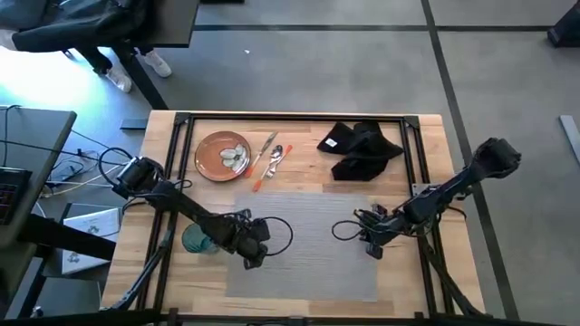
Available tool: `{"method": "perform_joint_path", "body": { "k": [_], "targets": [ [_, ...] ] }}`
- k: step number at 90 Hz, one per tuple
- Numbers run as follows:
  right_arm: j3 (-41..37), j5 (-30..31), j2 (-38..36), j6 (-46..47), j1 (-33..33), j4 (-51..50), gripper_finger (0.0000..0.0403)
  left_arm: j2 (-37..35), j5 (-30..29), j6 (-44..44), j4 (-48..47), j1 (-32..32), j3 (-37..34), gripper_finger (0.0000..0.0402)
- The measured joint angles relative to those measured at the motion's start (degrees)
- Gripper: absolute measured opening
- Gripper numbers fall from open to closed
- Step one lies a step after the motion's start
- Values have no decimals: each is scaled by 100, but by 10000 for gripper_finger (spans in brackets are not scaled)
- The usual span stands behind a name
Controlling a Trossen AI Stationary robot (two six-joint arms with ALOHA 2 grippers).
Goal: Set table place
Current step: Prepare the gray mat, then fold the black napkin
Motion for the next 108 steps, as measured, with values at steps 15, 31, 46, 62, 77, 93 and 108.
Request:
{"method": "perform_joint_path", "body": {
  "k": [15, 31, 46, 62, 77, 93, 108],
  "targets": [
    [26, -130, -237, 117, -4, -82, 73, -18, 12, 250, -151, 79, 353, 133],
    [276, -192, -331, -117, -55, -38, 73, -263, -514, 624, -688, -24, 1068, 133],
    [774, 876, -333, -1369, -493, -118, 77, -530, -756, 771, -988, -89, 1159, 133],
    [1851, 1478, -322, -2575, -1661, -1503, 125, -710, -785, 678, -1100, -45, 889, 133],
    [2589, 1514, -274, -4018, -3150, -2538, 194, -708, -786, 861, -1100, 111, 601, 133],
    [2263, 996, -270, -5832, -4448, -2200, 218, -706, -877, 1063, -1065, 232, 297, 133],
    [1504, 380, -147, -6706, -4958, -1300, 199, -702, -918, 1218, -715, 234, 12, 133]
  ]
}}
